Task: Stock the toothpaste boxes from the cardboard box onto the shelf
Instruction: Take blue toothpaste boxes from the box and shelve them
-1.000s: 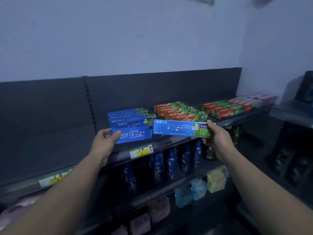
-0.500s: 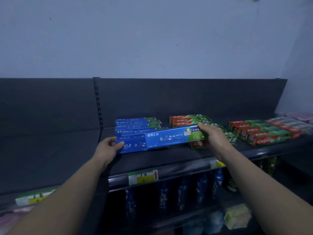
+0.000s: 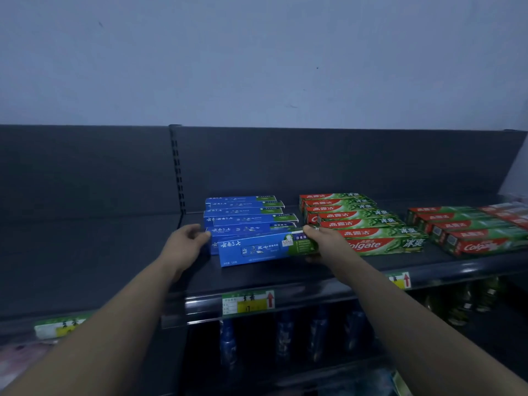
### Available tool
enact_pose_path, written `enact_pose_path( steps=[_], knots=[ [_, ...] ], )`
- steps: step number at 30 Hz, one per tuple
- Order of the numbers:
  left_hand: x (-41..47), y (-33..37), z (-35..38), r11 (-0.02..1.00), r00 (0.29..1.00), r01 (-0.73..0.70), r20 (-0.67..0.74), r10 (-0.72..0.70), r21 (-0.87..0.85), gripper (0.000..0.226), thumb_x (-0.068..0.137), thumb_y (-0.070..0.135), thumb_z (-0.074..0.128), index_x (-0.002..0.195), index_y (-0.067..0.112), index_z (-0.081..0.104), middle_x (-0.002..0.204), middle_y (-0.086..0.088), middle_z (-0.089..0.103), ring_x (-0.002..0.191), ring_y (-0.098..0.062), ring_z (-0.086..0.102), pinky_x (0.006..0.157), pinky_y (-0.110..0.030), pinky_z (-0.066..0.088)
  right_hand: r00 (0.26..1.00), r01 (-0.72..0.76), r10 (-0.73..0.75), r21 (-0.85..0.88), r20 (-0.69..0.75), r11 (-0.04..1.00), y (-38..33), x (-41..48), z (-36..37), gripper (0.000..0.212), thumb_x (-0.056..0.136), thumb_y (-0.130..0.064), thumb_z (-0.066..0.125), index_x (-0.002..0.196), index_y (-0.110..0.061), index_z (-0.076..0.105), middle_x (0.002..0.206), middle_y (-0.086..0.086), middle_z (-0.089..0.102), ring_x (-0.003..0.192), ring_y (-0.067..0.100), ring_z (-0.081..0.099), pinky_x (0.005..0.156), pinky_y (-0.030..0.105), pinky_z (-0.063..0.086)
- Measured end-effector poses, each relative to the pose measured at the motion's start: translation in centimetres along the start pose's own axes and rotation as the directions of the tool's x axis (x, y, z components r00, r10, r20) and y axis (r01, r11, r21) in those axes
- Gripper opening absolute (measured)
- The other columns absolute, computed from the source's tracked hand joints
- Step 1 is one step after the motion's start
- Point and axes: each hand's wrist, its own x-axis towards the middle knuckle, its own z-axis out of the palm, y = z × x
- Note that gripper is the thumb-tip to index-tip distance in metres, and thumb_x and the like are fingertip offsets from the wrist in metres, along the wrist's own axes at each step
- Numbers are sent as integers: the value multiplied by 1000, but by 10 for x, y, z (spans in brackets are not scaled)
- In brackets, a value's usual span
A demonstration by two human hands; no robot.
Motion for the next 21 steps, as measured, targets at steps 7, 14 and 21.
enact_pose_path(
  steps=[7,14,21],
  knots=[
    [-7,-2,-17,997,996,13,-88,-19,-70,38,91,27,63,126,11,57,122,-4,62,111,-24,60,104,-44,44,996,64,-75,-238,-38,969,-1,3,11,31,100,-33,45,106,-6,59,89,2,63,77,12,59,66,30,48],
    [-21,-3,-15,997,995,-7,-101,-2,-81,29,91,24,62,118,13,61,116,-6,64,107,-24,61,102,-42,45,996,41,-65,-329,-62,943,-1,4,18,42,100,-31,44,132,-4,49,111,6,61,95,16,58,70,26,43],
    [-49,10,-15,993,988,-116,-103,116,13,30,93,19,60,121,9,60,109,1,61,99,-12,55,86,-22,36,983,65,-138,-482,-118,874,-4,-15,20,58,98,-36,47,147,-8,32,149,9,38,132,26,40,98,33,36]
  ],
)
